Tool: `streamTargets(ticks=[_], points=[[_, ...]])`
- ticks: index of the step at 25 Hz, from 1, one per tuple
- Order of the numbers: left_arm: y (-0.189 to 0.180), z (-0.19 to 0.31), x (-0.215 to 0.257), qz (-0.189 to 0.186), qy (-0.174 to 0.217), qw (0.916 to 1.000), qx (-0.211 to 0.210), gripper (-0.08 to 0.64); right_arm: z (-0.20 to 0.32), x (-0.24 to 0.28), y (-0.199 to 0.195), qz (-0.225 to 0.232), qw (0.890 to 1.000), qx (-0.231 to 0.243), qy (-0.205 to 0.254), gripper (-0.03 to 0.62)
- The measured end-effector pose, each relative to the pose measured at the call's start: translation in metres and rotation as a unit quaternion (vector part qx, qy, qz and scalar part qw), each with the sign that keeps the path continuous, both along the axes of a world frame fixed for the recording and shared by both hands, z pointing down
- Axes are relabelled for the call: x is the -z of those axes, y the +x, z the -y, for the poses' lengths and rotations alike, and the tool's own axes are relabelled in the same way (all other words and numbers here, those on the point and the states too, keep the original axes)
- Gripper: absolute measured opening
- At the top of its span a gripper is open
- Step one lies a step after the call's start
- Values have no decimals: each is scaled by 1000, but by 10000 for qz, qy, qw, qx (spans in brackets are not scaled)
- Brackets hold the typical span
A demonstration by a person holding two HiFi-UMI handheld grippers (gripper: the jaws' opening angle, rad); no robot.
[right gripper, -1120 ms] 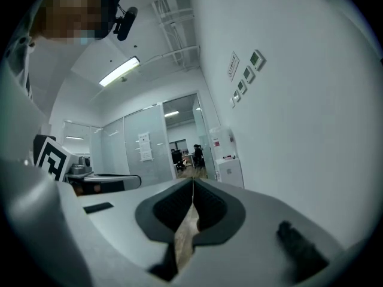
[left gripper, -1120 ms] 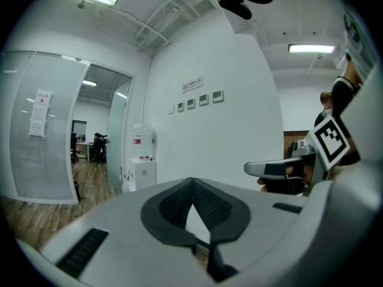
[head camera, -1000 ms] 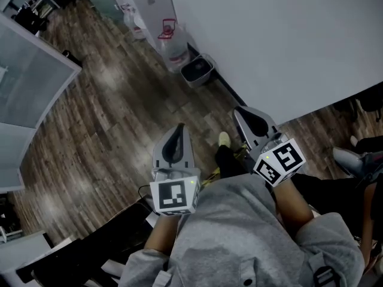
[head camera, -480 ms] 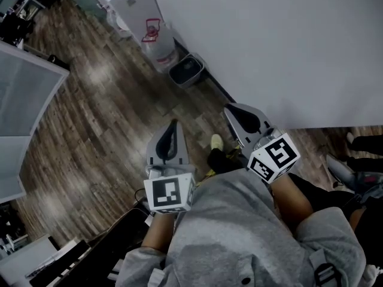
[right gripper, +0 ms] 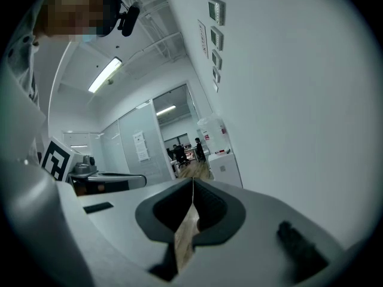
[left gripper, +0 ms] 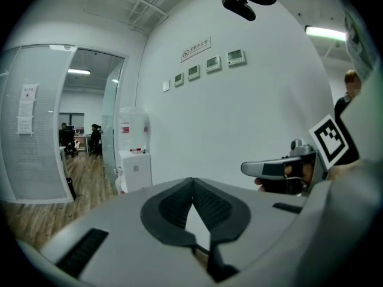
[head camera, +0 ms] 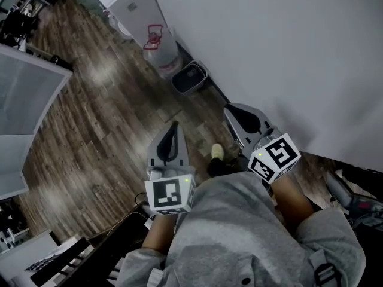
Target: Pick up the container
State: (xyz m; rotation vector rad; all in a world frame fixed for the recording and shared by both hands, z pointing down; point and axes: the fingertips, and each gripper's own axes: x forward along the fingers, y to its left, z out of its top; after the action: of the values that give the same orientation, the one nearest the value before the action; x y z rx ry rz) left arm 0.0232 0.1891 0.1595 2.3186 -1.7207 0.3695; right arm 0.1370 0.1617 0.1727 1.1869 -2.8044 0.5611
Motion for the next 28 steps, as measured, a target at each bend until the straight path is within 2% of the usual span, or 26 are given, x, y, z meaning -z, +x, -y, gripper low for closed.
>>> streamTargets(ticks=[8, 13, 21, 28], points=[[3, 31, -3, 72, -16, 9999, 138, 14, 36, -5, 5, 72, 9999, 94, 1, 26], [5, 32, 2, 107, 62, 9998, 177, 14, 38, 0, 10, 96, 9999, 70, 35, 26], [-4, 49, 1, 46, 65, 9997, 246, 14, 54, 2, 6, 70, 10000, 36, 33, 26], [-25, 90, -18, -34, -44, 9997, 250, 14, 92, -15, -8, -75, 9999, -11, -75, 26]])
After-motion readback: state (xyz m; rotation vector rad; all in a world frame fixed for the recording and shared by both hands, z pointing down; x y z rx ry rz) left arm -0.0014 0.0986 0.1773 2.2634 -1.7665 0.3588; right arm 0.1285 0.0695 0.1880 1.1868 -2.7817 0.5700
